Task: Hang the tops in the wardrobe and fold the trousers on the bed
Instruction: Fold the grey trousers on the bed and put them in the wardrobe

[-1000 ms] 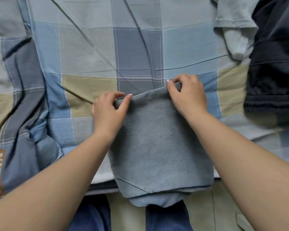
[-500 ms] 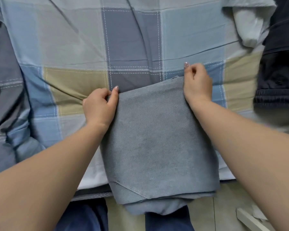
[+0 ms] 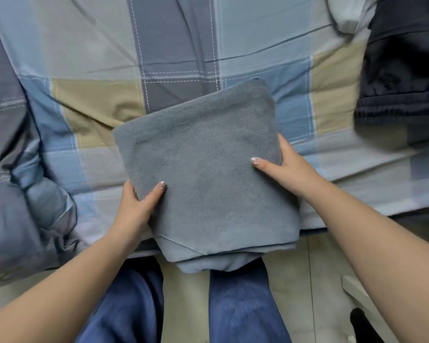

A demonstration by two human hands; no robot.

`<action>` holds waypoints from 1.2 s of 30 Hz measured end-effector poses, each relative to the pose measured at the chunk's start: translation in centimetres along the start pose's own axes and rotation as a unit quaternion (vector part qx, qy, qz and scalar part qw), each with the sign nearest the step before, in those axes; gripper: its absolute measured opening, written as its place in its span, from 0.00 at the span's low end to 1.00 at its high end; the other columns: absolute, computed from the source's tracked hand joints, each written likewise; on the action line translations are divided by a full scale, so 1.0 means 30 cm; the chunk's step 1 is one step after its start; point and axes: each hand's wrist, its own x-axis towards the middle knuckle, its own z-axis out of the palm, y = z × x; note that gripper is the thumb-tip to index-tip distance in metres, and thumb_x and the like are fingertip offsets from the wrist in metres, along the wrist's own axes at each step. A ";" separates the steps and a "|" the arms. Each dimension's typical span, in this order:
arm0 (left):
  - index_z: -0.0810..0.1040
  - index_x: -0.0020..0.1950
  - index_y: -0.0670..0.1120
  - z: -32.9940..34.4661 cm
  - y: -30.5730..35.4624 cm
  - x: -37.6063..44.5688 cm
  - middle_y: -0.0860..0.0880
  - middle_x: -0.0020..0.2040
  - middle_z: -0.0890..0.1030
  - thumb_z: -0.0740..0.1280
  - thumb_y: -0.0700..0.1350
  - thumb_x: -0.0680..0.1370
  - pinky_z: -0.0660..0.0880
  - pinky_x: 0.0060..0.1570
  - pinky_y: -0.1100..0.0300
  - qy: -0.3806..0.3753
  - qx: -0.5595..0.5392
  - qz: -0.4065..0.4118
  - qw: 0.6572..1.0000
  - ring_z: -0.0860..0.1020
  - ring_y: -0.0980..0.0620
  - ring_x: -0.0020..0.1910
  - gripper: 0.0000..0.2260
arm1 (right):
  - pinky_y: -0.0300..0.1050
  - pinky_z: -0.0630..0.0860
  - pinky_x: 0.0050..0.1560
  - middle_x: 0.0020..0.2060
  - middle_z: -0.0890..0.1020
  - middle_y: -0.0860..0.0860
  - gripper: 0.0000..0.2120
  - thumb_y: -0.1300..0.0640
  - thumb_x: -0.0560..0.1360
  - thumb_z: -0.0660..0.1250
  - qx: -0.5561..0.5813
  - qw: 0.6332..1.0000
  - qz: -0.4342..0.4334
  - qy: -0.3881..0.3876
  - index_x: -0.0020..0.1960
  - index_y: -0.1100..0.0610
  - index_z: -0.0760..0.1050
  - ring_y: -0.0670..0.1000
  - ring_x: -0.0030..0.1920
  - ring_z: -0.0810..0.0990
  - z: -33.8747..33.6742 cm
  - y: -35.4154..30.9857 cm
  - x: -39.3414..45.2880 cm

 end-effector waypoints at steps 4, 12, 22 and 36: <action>0.71 0.67 0.44 -0.015 0.046 0.013 0.47 0.60 0.81 0.71 0.43 0.72 0.77 0.55 0.54 -0.051 -0.035 -0.050 0.997 0.80 0.49 0.58 0.24 | 0.42 0.69 0.65 0.62 0.76 0.44 0.39 0.53 0.65 0.77 0.018 0.998 0.007 -0.059 0.71 0.49 0.63 0.43 0.61 0.75 -0.027 -0.024 0.016; 0.77 0.49 0.48 0.041 0.234 -0.132 0.57 0.41 0.85 0.70 0.42 0.74 0.77 0.35 0.70 -0.045 0.002 -0.012 0.999 0.83 0.60 0.41 0.06 | 0.39 0.78 0.50 0.54 0.82 0.50 0.24 0.61 0.68 0.75 0.203 0.978 0.052 -0.005 0.62 0.55 0.72 0.46 0.51 0.82 -0.092 -0.023 -0.250; 0.80 0.53 0.46 0.209 0.552 -0.517 0.49 0.48 0.86 0.74 0.52 0.65 0.79 0.37 0.65 -0.231 0.051 0.035 0.971 0.84 0.51 0.46 0.19 | 0.36 0.78 0.43 0.53 0.83 0.51 0.22 0.64 0.72 0.71 0.329 0.929 0.053 0.163 0.63 0.56 0.71 0.45 0.50 0.83 -0.284 -0.117 -0.894; 0.79 0.57 0.46 0.237 0.876 -1.274 0.45 0.50 0.85 0.73 0.48 0.67 0.81 0.38 0.58 -0.498 0.222 0.085 0.834 0.84 0.47 0.48 0.20 | 0.41 0.80 0.38 0.46 0.86 0.50 0.15 0.63 0.72 0.71 0.499 0.759 -0.012 0.419 0.56 0.53 0.74 0.51 0.47 0.85 0.031 -0.199 -1.917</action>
